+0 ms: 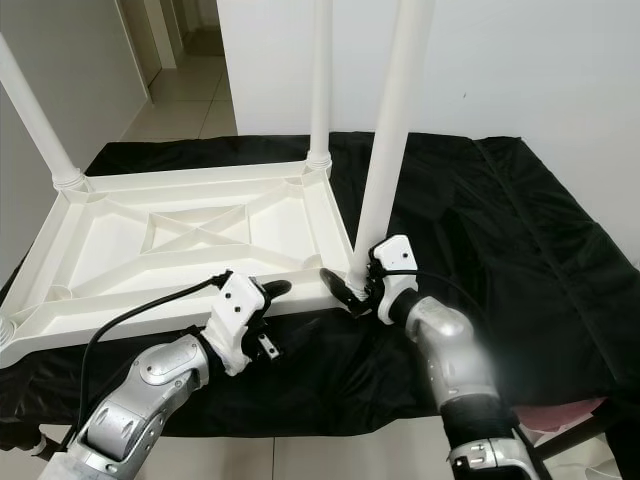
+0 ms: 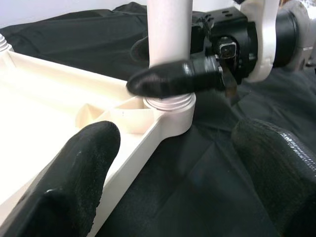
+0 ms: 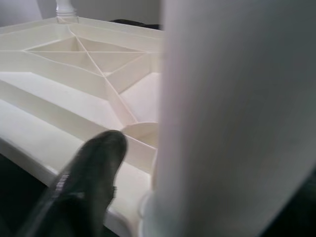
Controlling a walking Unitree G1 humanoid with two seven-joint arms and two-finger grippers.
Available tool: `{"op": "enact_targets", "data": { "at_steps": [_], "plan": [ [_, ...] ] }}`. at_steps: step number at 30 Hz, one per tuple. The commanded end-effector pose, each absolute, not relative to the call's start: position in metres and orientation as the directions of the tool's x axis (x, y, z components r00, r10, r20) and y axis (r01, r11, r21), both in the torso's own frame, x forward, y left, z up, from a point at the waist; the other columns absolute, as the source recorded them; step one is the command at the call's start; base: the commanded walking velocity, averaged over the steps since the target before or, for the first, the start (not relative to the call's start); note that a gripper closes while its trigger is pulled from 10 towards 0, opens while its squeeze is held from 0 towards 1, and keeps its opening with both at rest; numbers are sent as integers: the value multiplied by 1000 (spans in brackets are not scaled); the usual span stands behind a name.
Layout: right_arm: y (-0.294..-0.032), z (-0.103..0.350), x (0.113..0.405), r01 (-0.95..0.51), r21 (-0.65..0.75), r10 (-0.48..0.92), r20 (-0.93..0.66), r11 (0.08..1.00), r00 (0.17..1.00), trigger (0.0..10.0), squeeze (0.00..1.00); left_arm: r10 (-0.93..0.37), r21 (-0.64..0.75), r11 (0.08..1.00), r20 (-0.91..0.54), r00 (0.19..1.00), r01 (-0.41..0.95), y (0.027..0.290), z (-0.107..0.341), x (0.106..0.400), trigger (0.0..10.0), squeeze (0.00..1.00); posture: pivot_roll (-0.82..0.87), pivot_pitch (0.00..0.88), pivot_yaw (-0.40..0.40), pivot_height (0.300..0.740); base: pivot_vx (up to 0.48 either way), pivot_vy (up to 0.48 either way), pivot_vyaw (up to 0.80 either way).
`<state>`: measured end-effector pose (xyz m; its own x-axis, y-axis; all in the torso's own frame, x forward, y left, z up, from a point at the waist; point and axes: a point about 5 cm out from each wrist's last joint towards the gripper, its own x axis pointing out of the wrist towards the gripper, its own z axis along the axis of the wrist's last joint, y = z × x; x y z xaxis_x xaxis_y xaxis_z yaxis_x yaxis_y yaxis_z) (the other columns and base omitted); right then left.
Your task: Building children table
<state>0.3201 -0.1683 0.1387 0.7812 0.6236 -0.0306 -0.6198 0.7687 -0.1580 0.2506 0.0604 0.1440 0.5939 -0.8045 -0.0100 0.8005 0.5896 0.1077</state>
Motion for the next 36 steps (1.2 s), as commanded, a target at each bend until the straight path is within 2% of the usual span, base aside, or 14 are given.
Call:
{"op": "enact_targets", "data": {
  "at_steps": [1, 4, 5, 6, 7, 12, 17, 21, 23, 25, 30, 32, 36],
  "plan": [
    [-166, 134, 320, -648, -158, 650, -49, 745, 759, 0, 0, -850, 104, 521, -25, 525, 847, 57, 143, 246, 10000, 0, -65, 18, 29, 740, 0, 0, 0],
    [-168, 133, 321, -659, -153, 660, -49, 737, 750, 0, 0, -850, 106, 521, -27, 526, 847, 58, 143, 246, 10000, 0, -63, 15, 30, 740, 0, 0, 0],
    [-169, 133, 320, -658, -140, 660, -43, 740, 750, 1255, 0, -848, 110, 523, -27, 529, 845, 59, 144, 247, 10000, 0, -61, 17, 27, 740, 0, 0, 0],
    [-169, 133, 320, -658, -140, 660, -43, 740, 750, 1255, 0, -848, 110, 523, -27, 529, 845, 59, 144, 247, 10000, 0, -61, 17, 27, 740, 0, 0, 0],
    [-170, 134, 319, -651, -133, 653, -34, 747, 757, 9686, 0, -847, 106, 527, -25, 532, 844, 60, 144, 247, 10000, 0, -63, 18, 25, 740, 0, 0, 0],
    [-167, 135, 313, -592, -49, 592, -13, 804, 806, 10000, 0, -846, 104, 528, -29, 533, 843, 60, 144, 247, 10000, 0, -66, 31, 22, 740, 0, 0, 0],
    [-164, 133, 310, -537, -58, 536, -20, 842, 844, 10000, 0, -846, 98, 529, -27, 533, 843, 61, 143, 246, 10000, 0, -68, 32, 23, 740, 0, 0, 0],
    [-155, 128, 300, -422, -53, 421, -35, 905, 906, 10000, 0, -846, 93, 527, -32, 531, 845, 60, 142, 245, 10000, 0, -79, 38, 28, 740, 0, 0, 0],
    [-155, 128, 300, -422, -53, 421, -35, 905, 906, 10000, 0, -846, 93, 527, -32, 531, 845, 60, 142, 245, 10000, 0, -79, 38, 28, 740, 0, 0, 0],
    [-149, 122, 297, -305, -41, 302, -64, 951, 951, 10000, 0, -848, 93, 524, -35, 528, 847, 60, 142, 246, 10000, 0, -82, 42, 35, 740, 0, 0, 0],
    [-145, 118, 293, -209, -5, 208, -86, 978, 974, 10000, 0, -850, 95, 521, -36, 525, 849, 60, 143, 246, 10000, 0, -78, 50, 31, 740, 0, 0, 0],
    [-139, 115, 288, -46, 31, 48, -80, 998, 996, 10000, 0, -850, 96, 521, -37, 526, 848, 60, 143, 245, 10000, 0, -65, 49, 31, 740, 0, 0, 0],
    [-127, 118, 282, 38, 82, -34, -47, 996, 998, 10000, 0, -846, 91, 527, -37, 532, 845, 61, 143, 244, 10000, 0, -59, 54, 41, 740, 0, 0, 0]
  ]
}}
